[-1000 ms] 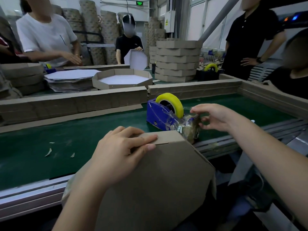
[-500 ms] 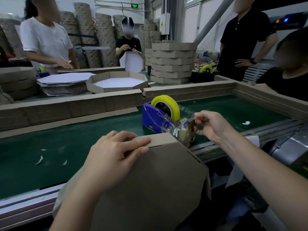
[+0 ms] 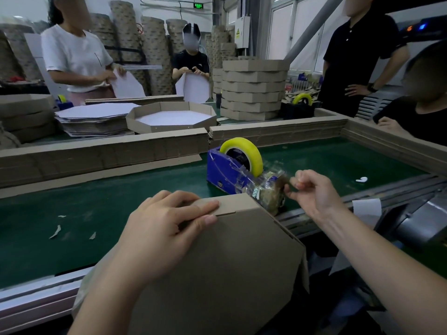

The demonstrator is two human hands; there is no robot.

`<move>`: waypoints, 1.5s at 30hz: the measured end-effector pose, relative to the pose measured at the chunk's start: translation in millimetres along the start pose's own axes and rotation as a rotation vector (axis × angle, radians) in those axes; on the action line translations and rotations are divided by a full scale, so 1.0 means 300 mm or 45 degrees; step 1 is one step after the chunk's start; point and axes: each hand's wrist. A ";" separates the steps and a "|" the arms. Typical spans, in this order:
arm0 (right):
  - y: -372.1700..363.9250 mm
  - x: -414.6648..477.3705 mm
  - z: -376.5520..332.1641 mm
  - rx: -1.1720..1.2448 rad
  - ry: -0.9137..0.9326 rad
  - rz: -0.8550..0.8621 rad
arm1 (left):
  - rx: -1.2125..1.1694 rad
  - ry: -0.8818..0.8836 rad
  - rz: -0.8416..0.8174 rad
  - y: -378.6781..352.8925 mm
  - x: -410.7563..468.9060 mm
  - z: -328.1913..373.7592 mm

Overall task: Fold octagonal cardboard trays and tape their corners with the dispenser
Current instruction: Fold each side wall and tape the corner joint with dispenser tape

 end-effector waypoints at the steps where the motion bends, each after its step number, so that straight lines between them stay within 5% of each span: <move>1: 0.007 -0.007 0.004 0.021 0.004 -0.007 | -0.004 -0.002 0.006 -0.001 -0.001 -0.001; 8: 0.035 -0.027 0.026 -0.249 0.105 -0.001 | 0.003 -0.004 -0.006 -0.003 0.002 -0.001; 15: 0.066 -0.049 -0.012 -1.720 0.550 0.111 | 0.010 -0.017 -0.011 -0.004 0.006 0.007; 19: 0.025 -0.119 -0.033 -1.947 0.864 0.143 | 0.008 -0.027 -0.010 -0.003 0.004 0.008; 24: -0.151 -0.232 -0.085 -1.810 1.171 -0.051 | -0.022 -0.044 0.055 -0.009 0.007 0.017; 31: -0.360 -0.416 -0.042 -0.466 0.227 -0.298 | 0.012 -0.077 0.088 -0.007 0.007 0.022; 36: -0.382 -0.468 0.097 -0.299 -0.084 -0.058 | -0.024 -0.098 0.060 -0.003 0.004 0.018; 45: -0.410 -0.498 0.148 -0.031 -0.160 0.167 | -0.061 -0.102 0.015 0.008 -0.002 0.017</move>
Point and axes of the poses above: each hand's wrist, its own x-axis towards the middle knuckle, its own y-axis out of the back of the hand, z = x × y, and after that the axes turned 6 degrees about x, right-handed
